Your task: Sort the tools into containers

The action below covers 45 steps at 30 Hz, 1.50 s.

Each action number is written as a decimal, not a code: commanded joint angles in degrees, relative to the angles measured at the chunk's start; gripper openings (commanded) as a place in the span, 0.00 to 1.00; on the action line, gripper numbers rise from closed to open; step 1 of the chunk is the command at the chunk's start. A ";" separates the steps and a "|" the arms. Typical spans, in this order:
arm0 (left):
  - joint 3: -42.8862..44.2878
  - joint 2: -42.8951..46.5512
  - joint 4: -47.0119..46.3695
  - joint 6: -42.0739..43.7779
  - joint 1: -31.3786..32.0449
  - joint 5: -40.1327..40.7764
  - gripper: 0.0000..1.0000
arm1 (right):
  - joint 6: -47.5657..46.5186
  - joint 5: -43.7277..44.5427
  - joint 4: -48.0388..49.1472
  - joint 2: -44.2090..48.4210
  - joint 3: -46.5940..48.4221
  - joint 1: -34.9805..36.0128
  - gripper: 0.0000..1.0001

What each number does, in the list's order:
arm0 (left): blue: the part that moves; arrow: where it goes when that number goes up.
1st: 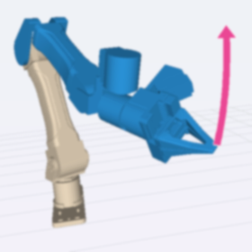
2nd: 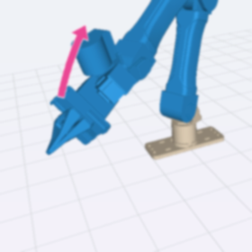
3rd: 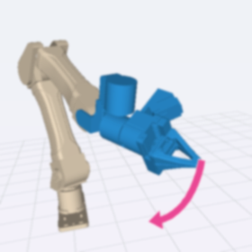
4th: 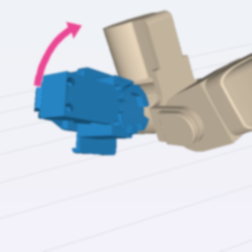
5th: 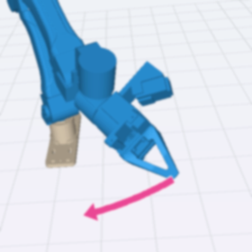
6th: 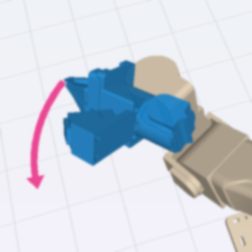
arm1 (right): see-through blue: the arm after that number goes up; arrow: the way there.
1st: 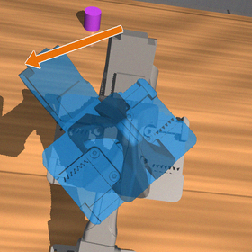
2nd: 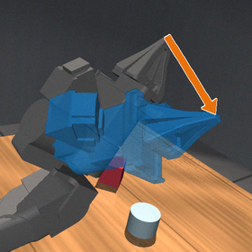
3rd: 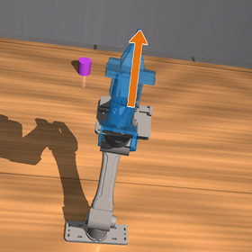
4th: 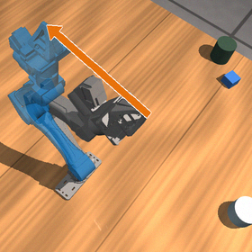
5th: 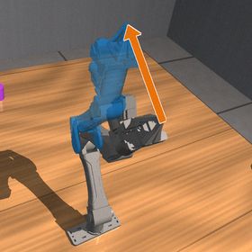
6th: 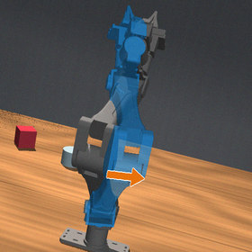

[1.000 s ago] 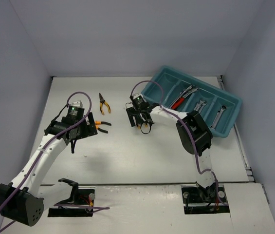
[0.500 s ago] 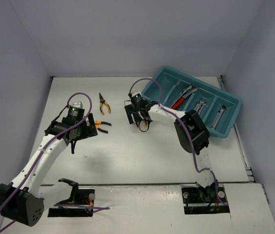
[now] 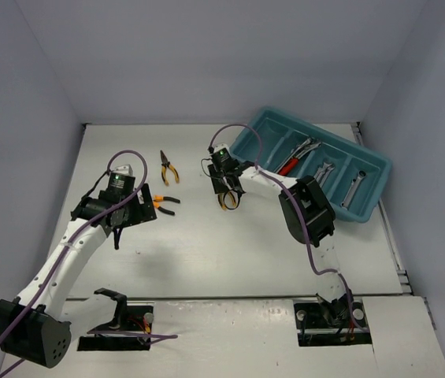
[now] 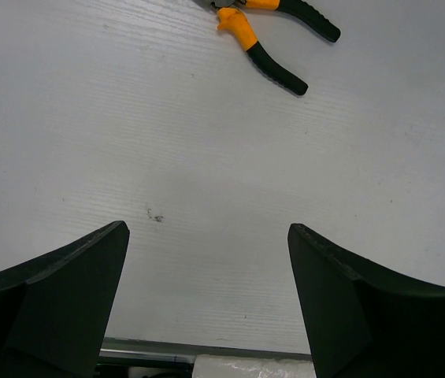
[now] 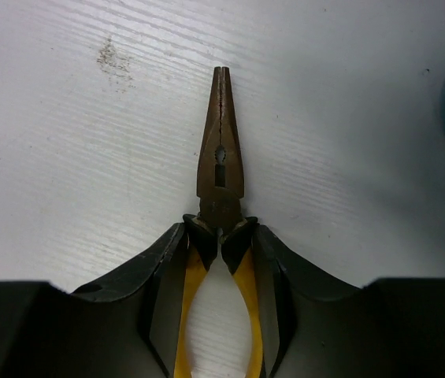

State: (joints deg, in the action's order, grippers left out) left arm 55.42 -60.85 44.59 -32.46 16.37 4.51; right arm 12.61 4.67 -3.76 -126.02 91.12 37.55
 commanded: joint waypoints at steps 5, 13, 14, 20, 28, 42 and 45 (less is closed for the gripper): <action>0.36 0.01 -0.26 0.53 -0.64 -0.06 0.79 | -1.12 0.85 -0.98 6.08 -0.65 1.26 0.00; 0.54 -0.09 -0.32 0.35 -0.64 0.26 0.79 | -1.43 3.44 -0.98 15.51 2.35 1.61 0.00; 0.64 -0.13 -0.36 0.30 -0.64 0.31 0.79 | -1.24 4.13 -0.98 16.45 3.09 1.36 0.00; 0.79 -0.28 -0.33 -0.24 -0.73 0.37 0.79 | 4.01 10.34 -0.98 18.75 9.09 -2.76 0.00; -0.19 1.67 -0.14 -1.19 -0.80 0.42 0.79 | 16.39 10.45 -0.90 11.40 14.65 -15.27 0.00; -0.53 4.69 0.20 -1.11 -0.73 1.73 0.79 | 20.53 4.69 -0.37 -3.84 25.34 -19.35 0.28; -0.17 4.69 0.29 -0.58 -0.82 2.48 0.79 | 20.07 4.39 -0.28 -3.66 25.55 -19.40 0.48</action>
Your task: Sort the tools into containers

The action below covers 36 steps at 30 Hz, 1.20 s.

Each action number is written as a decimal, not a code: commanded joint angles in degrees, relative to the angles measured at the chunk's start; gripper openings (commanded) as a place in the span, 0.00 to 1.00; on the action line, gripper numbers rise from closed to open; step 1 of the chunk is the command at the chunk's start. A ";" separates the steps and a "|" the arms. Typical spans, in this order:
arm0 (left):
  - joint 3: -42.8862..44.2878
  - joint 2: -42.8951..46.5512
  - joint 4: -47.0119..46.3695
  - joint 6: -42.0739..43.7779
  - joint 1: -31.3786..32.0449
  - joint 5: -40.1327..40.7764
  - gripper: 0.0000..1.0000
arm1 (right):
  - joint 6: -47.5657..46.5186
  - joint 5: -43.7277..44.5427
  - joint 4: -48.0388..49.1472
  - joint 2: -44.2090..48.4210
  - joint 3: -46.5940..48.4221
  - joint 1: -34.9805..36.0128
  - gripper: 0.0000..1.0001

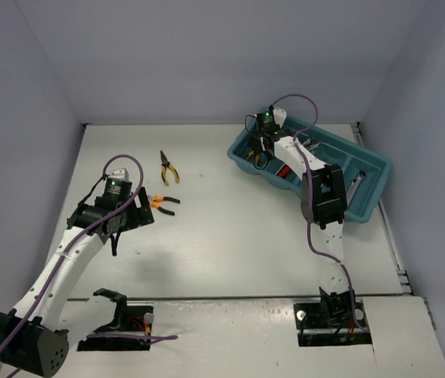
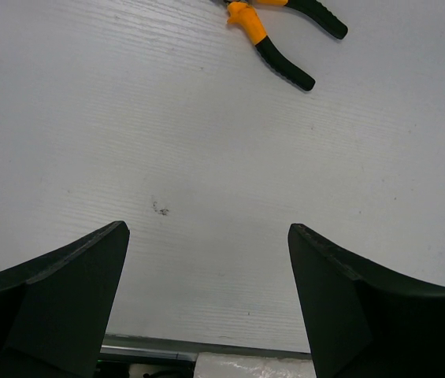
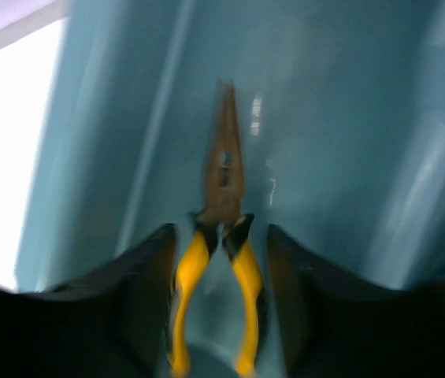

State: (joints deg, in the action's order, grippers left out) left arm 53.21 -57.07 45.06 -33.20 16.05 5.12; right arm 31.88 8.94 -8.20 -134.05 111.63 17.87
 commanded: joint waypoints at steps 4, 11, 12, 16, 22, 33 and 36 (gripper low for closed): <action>2.61 1.23 -0.04 0.57 -0.50 3.04 0.79 | -3.64 -1.30 4.20 8.17 3.77 0.69 0.65; 3.57 2.25 0.21 0.41 -0.67 4.96 0.80 | -18.24 -5.51 4.24 20.97 -4.91 5.39 0.71; 3.43 2.04 0.21 -0.82 -0.65 5.04 0.80 | -20.01 -4.90 4.24 23.06 -7.11 6.56 0.71; 2.32 -0.03 0.06 -9.09 -0.54 4.75 0.80 | -23.22 -3.45 4.24 31.69 -16.63 10.57 0.71; 1.95 -8.78 -3.65 -17.84 -0.41 3.32 0.80 | -19.53 -4.21 4.24 44.19 -31.71 11.05 0.71; 12.28 -31.11 -7.67 -26.13 0.61 6.62 0.67 | -14.69 -3.49 4.19 61.82 -50.78 11.17 0.71; 14.51 -35.26 -8.81 -27.70 0.79 7.06 0.64 | -15.06 -3.72 4.15 64.25 -53.17 11.14 0.71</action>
State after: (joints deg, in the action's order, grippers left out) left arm 63.00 -89.17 39.09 -56.57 16.34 10.04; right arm 15.98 4.25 -7.19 -74.83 59.95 28.91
